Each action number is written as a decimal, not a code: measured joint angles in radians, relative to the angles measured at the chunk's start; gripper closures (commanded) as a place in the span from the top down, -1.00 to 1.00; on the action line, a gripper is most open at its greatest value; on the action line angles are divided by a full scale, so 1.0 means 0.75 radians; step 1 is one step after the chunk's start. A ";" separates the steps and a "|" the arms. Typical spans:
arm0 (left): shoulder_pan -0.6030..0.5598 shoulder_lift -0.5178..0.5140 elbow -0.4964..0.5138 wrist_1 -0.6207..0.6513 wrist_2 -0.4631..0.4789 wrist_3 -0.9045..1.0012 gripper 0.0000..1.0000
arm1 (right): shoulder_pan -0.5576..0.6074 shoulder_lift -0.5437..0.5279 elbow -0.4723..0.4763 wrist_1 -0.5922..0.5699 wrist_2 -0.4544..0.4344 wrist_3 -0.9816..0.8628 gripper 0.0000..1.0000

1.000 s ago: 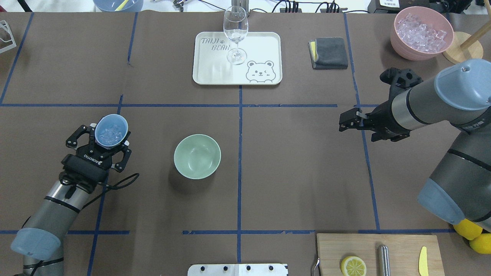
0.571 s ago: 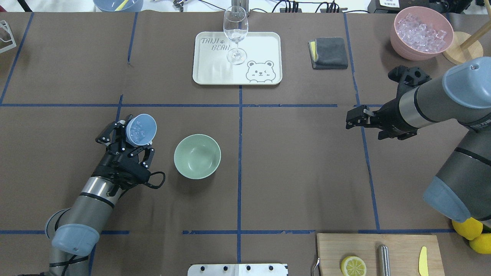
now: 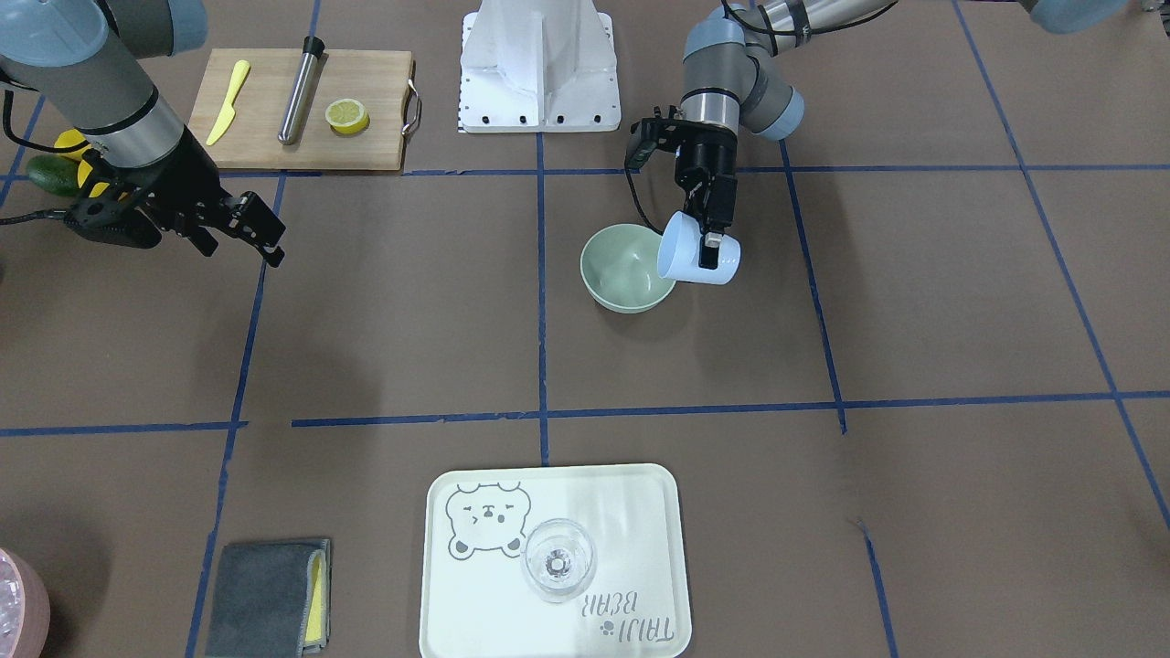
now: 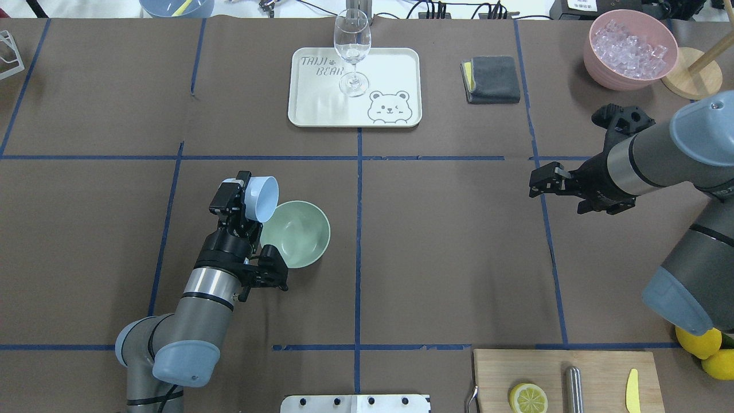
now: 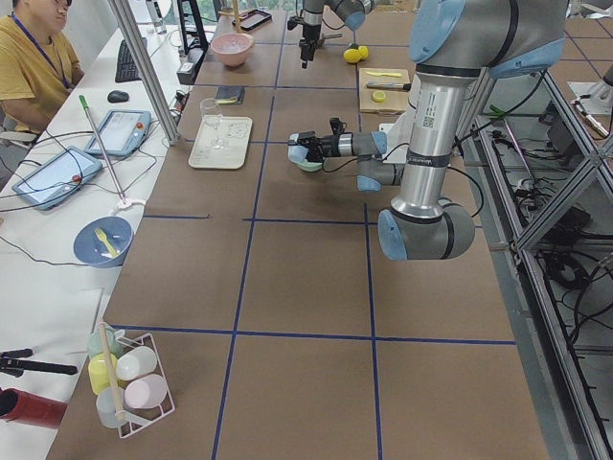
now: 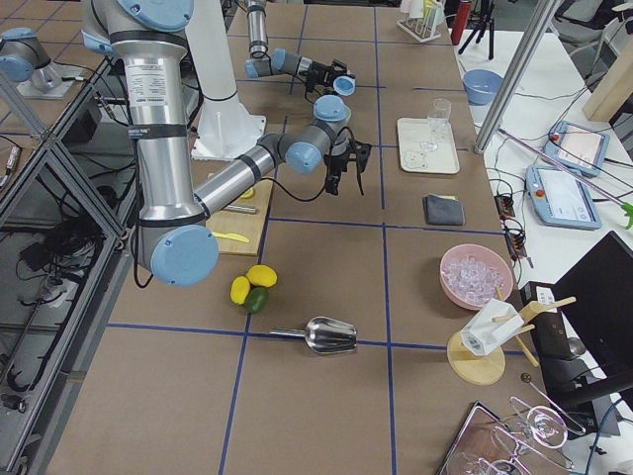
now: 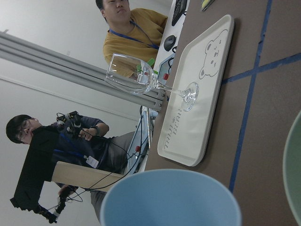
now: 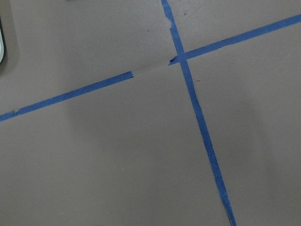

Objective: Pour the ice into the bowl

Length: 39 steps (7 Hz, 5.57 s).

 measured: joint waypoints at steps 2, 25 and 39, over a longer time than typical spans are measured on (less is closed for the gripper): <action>0.027 -0.012 -0.003 0.009 0.060 0.404 -1.00 | -0.002 -0.021 -0.005 0.000 0.003 0.010 1.00; -0.153 0.318 -0.051 -0.420 -0.393 -0.251 -1.00 | 0.013 -0.072 0.020 0.002 0.031 -0.004 1.00; -0.147 0.661 0.242 -0.514 -0.056 -2.352 -0.81 | 0.007 0.003 0.023 -0.006 0.003 0.010 1.00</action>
